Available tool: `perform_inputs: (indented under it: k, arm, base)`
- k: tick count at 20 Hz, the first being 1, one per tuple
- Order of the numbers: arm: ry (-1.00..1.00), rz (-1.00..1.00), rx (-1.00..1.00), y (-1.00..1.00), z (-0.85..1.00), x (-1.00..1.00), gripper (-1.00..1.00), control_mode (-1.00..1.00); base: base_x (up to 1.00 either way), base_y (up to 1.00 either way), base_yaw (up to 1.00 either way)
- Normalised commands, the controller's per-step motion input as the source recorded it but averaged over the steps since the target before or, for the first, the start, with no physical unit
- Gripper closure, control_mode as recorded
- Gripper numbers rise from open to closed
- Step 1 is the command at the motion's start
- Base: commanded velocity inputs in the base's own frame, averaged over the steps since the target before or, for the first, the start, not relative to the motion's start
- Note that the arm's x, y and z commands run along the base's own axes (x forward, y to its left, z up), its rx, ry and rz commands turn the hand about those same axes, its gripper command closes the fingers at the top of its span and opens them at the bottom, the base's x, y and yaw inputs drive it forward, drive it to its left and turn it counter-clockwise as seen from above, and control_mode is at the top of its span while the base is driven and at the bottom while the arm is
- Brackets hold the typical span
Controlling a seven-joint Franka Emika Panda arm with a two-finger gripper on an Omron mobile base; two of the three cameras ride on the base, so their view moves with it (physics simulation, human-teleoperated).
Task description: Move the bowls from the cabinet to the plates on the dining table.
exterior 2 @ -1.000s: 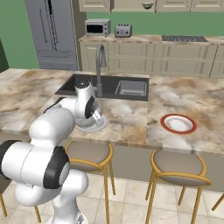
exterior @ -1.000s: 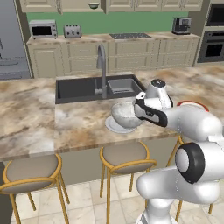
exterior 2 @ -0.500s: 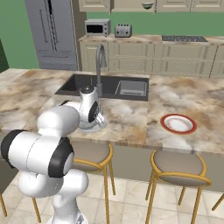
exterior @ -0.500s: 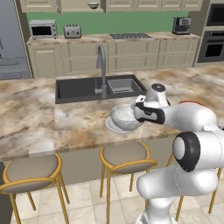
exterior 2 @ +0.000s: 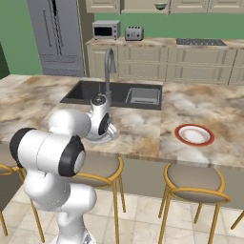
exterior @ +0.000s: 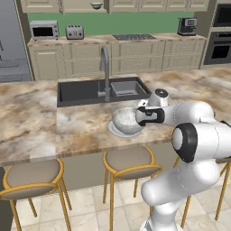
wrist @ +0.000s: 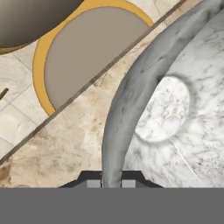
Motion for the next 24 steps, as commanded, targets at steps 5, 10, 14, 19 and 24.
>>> perform_inputs:
  k: [5, 10, 14, 19, 24]
  arm:
    - [-0.02, 0.03, -0.03, 0.02, -0.03, 0.46, 1.00, -1.00]
    - [0.00, 0.04, -0.02, 0.00, -0.09, 0.24, 1.00, -1.00]
    - [0.00, 0.05, -0.01, 0.00, -0.22, 0.09, 1.00, -1.00]
    - [0.00, 0.06, -0.01, 0.00, -0.22, 0.08, 1.00, -1.00]
    - [0.00, 0.05, -0.02, 0.00, -0.12, 0.19, 1.00, -1.00]
  base:
    - [0.00, 0.00, 0.00]
    - [0.00, 0.00, 0.00]
    - [0.00, 0.00, 0.00]
    - [0.00, 0.00, 0.00]
    - [0.00, 0.00, 0.00]
